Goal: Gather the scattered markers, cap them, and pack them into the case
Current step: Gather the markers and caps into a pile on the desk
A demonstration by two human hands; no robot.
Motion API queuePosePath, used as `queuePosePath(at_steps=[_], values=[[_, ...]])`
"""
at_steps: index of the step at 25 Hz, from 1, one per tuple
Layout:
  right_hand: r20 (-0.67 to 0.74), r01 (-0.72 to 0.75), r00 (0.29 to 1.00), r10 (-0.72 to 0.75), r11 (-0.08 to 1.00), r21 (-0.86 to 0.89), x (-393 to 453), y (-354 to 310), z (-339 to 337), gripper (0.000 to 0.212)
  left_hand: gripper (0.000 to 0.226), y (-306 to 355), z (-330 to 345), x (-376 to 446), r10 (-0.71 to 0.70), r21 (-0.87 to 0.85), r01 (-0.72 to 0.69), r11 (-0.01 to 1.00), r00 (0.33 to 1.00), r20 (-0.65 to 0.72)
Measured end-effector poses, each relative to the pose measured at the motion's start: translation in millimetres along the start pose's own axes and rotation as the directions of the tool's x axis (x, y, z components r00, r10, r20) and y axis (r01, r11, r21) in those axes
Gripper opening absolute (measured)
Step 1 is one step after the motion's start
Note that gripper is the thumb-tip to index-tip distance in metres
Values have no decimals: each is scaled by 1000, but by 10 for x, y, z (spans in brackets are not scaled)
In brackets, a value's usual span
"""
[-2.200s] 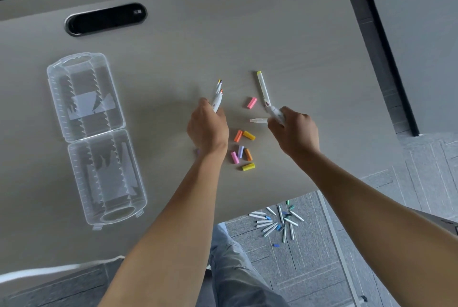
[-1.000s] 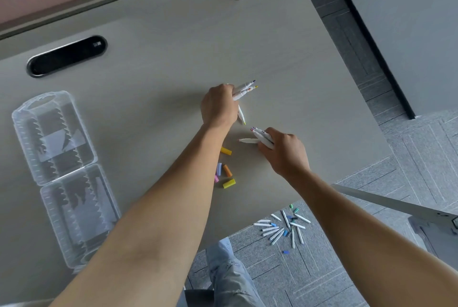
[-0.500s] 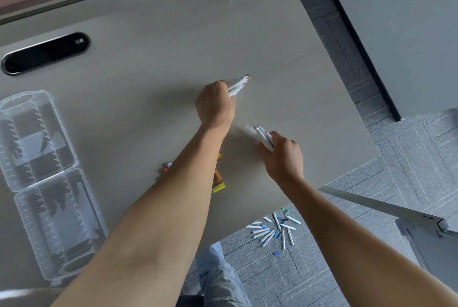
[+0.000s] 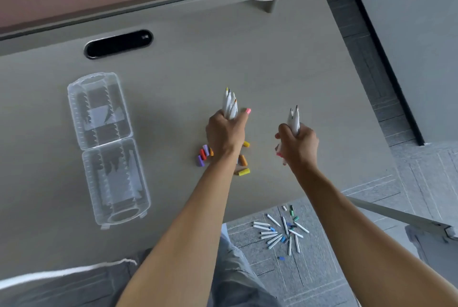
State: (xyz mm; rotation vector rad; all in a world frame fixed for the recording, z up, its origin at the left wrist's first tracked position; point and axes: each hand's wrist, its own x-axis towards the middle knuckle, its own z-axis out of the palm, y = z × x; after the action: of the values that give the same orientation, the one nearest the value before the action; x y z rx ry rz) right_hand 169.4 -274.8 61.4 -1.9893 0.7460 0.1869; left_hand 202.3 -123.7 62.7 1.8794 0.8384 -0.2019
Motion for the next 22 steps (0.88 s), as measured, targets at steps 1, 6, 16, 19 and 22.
queuePosePath(at_steps=[1,6,16,19,22], values=[[33,-10,999,7,996,87,-54,-40,61,17,32,-101,-146,-33,-16,-33,15,999,1000,-13],[153,18,987,-55,972,234,-379,-99,450,18,8,-553,-796,-247,-79,-267,63,962,996,-50],[159,131,973,-167,969,211,-1059,101,1143,43,15,-1349,-1259,-366,-123,-362,65,930,982,-140],[115,206,966,-233,956,208,-1117,218,1397,49,35,-1571,-1205,-251,-35,-337,-23,941,986,-164],[13,276,959,-282,945,173,-1061,398,1585,51,40,-1736,-1154,-145,138,-362,-206,909,969,-206]])
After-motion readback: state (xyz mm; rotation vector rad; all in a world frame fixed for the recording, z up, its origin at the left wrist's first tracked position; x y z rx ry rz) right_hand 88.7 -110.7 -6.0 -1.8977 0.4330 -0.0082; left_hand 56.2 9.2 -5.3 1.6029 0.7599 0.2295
